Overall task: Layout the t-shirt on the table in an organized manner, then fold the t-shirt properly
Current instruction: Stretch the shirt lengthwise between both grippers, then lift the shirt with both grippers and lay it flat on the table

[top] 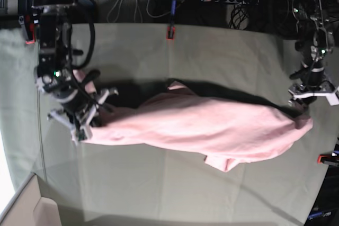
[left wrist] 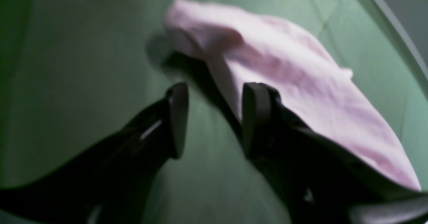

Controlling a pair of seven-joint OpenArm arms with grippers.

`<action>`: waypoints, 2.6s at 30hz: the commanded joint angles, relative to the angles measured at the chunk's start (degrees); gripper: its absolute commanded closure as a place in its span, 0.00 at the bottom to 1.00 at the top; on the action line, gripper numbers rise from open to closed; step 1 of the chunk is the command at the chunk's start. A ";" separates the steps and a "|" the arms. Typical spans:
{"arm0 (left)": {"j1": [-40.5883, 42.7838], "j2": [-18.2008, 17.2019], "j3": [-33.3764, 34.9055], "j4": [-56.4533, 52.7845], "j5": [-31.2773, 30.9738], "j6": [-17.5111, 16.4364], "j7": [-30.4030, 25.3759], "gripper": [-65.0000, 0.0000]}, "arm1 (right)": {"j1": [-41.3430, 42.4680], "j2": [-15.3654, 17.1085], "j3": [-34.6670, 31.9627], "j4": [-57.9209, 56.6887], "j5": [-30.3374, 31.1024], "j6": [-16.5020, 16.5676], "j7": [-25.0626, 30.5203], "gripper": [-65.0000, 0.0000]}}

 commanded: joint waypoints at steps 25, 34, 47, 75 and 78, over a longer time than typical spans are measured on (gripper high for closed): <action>2.25 -0.54 23.88 5.68 0.03 -0.65 -1.05 0.61 | 22.98 0.82 0.16 -20.07 0.32 -0.06 1.13 0.68; -8.04 2.27 41.81 -1.27 0.03 -0.04 -1.05 0.61 | 10.41 1.78 0.25 -4.34 0.32 -0.06 1.13 0.47; -14.46 8.60 45.77 -14.37 0.03 -0.30 -1.14 0.86 | -0.23 2.05 0.25 3.84 0.40 -0.06 1.13 0.47; 20.01 -4.23 0.49 23.44 -0.41 -0.57 -0.79 1.00 | 14.80 -2.17 2.36 -18.40 0.40 -0.06 1.84 0.46; 22.91 -3.53 -4.34 24.58 -0.41 -0.57 -0.87 1.00 | 18.14 -2.26 2.36 -22.71 0.40 -0.15 1.84 0.46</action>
